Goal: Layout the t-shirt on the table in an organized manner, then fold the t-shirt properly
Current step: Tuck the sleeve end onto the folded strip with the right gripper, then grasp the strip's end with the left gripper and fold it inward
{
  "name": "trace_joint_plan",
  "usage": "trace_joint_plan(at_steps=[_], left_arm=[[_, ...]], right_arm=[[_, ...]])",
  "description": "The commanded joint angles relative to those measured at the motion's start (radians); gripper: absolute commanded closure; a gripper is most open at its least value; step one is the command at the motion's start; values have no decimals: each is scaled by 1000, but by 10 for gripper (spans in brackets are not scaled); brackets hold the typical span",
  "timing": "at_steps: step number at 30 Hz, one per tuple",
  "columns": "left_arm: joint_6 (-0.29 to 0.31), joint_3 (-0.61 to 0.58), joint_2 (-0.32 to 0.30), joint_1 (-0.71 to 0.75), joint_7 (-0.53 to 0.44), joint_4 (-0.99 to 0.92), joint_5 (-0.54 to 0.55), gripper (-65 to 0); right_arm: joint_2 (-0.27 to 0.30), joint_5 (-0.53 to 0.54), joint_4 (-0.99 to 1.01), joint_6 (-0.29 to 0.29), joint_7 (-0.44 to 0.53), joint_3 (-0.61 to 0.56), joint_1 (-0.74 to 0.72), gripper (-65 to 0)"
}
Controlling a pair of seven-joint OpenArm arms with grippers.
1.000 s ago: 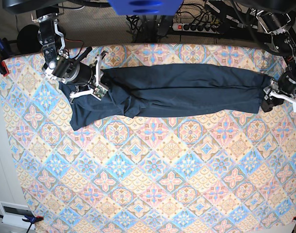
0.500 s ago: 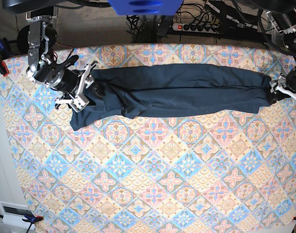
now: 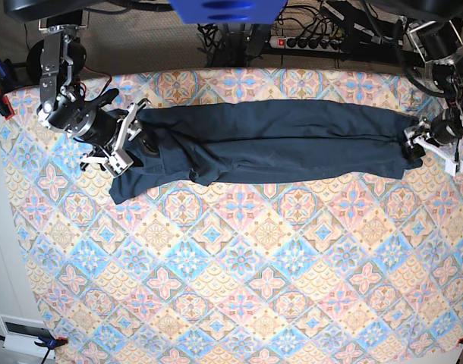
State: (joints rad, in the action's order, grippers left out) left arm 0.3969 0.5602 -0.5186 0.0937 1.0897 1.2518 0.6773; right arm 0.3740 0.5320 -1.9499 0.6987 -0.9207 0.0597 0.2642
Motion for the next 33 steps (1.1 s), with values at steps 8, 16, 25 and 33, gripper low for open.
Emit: trace_joint_plan(at_steps=[8, 16, 25, 33], left_arm=[[6, -179, -24, -12, -7, 13, 20, -391], [7, -144, -42, -7, -4, 18, 127, 0], [7, 79, -117, 13, -3, 18, 166, 0], [7, 131, -188, 13, 14, 50, 181, 0]], right_arm=[[13, 18, -18, -1, 21, 9, -9, -243], [13, 18, -18, -1, 19, 38, -9, -243], [13, 20, -19, -1, 16, 58, -7, -243], [13, 20, -19, -1, 16, 56, -9, -243]])
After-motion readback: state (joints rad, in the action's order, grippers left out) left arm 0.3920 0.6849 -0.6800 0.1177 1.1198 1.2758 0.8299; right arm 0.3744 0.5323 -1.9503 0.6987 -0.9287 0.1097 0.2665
